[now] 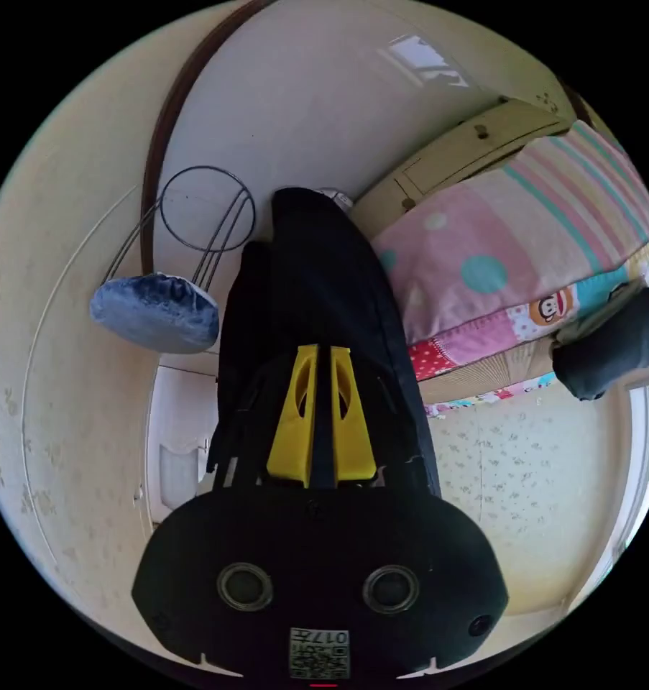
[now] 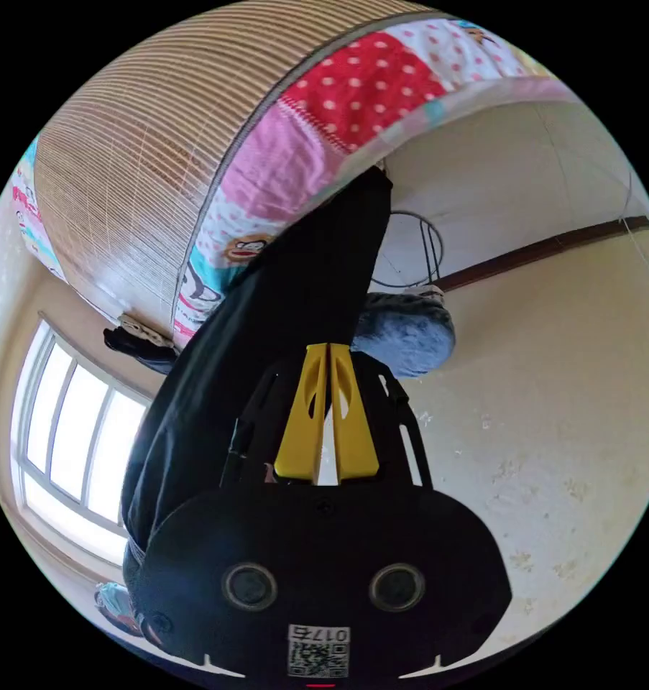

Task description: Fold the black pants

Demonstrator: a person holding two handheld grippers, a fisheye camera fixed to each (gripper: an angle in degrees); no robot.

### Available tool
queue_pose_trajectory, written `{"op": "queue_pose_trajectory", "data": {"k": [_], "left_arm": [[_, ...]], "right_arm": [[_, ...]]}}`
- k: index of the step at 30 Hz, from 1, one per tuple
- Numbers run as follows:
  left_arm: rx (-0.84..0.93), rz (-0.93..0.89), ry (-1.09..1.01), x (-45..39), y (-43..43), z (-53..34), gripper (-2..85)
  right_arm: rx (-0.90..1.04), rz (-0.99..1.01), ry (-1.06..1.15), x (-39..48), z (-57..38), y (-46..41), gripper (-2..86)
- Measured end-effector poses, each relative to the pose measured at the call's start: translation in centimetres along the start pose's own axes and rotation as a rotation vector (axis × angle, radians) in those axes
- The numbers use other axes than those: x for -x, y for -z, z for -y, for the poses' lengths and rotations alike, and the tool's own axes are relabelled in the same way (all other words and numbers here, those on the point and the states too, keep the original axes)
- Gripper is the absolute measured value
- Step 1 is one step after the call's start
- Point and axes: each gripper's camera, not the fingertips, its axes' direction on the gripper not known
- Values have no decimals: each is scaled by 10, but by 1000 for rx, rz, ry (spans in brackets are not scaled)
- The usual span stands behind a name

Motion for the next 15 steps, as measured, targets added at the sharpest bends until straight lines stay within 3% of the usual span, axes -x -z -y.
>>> {"op": "queue_pose_trajectory", "data": {"k": [3,7,10,11,15], "left_arm": [[81,93,-237,-90,-29,2,11],[315,442,-744,-255,-117,-45,-2],[395,632,-948,-326,-180,-104,-5],[395,695,-1016,-343,-202,-128,-6],[386,824,-1181,-349,-262,-186,-8]], "right_arm": [[-152,152,9,-37,-38,-25,5],[-458,681,-30,-72,-73,-90,5],[-477,1134,-92,-99,-68,-139,5],[-566,1273,-63,-110,-70,-138,5],[-755,1343,-40,-126,-76,-119,7]]}}
